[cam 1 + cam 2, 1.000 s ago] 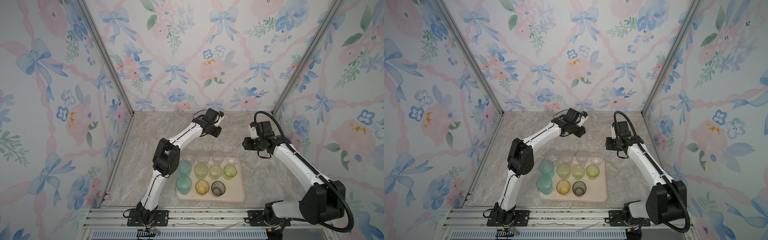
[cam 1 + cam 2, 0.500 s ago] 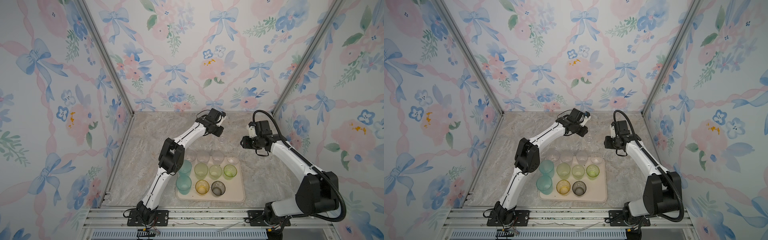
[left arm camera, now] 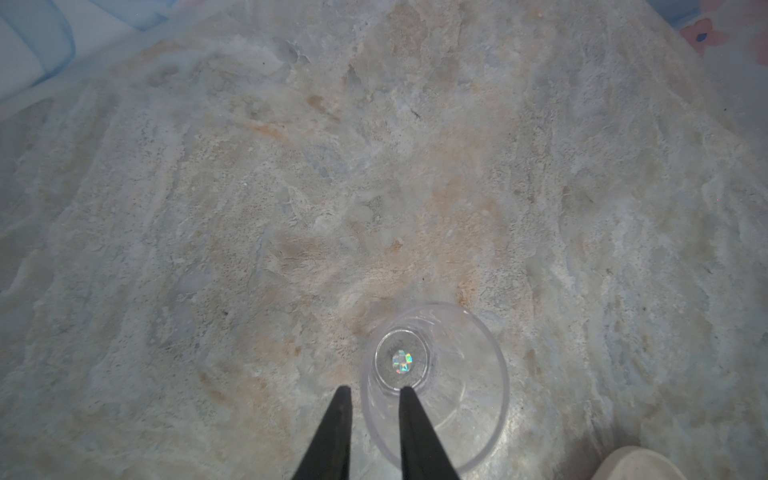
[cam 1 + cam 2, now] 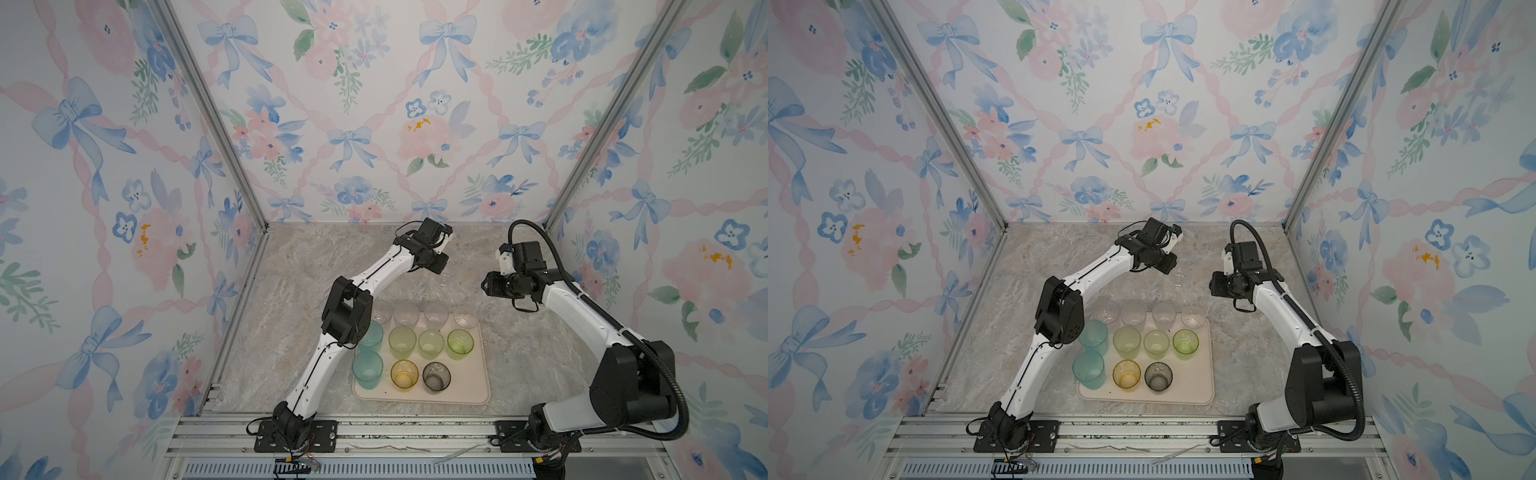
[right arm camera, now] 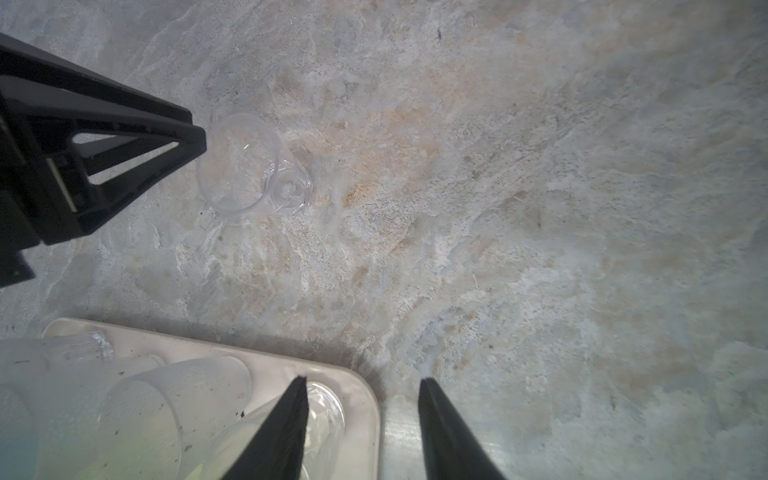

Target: Place the glasses into the tray

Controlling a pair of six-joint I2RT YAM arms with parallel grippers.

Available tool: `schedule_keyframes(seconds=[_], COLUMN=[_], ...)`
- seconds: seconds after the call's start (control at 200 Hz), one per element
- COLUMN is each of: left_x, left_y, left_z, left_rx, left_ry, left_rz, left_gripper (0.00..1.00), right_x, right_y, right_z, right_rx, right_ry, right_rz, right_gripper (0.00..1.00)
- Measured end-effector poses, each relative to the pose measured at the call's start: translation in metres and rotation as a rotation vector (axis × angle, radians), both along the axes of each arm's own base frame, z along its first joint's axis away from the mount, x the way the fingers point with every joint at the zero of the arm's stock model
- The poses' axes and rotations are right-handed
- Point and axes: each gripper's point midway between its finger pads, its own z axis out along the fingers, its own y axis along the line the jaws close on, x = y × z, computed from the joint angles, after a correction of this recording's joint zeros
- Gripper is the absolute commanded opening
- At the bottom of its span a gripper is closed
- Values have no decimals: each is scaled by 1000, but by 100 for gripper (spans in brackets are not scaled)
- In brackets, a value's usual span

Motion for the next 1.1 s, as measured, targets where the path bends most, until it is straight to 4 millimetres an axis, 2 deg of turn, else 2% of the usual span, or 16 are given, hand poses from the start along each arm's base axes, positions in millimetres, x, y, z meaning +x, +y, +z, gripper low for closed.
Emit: schedule_keyframes(seconds=[0.39,0.83,1.101], left_x=[2,5,6], left_y=[0,-1,-2], left_z=[-13,-9,-19], left_rx=[24,25,35], left_ry=[11,-2,7], left_rz=[8,5,2], left_gripper=[25,24,24], right_x=[0,1,2], right_y=[-3,-7,-8], right_z=[-3,-3,-3], right_rx=[13,25,31], right_ry=[2,2,-3], right_rz=[-6,-15,-18], right_gripper=[47,47,47])
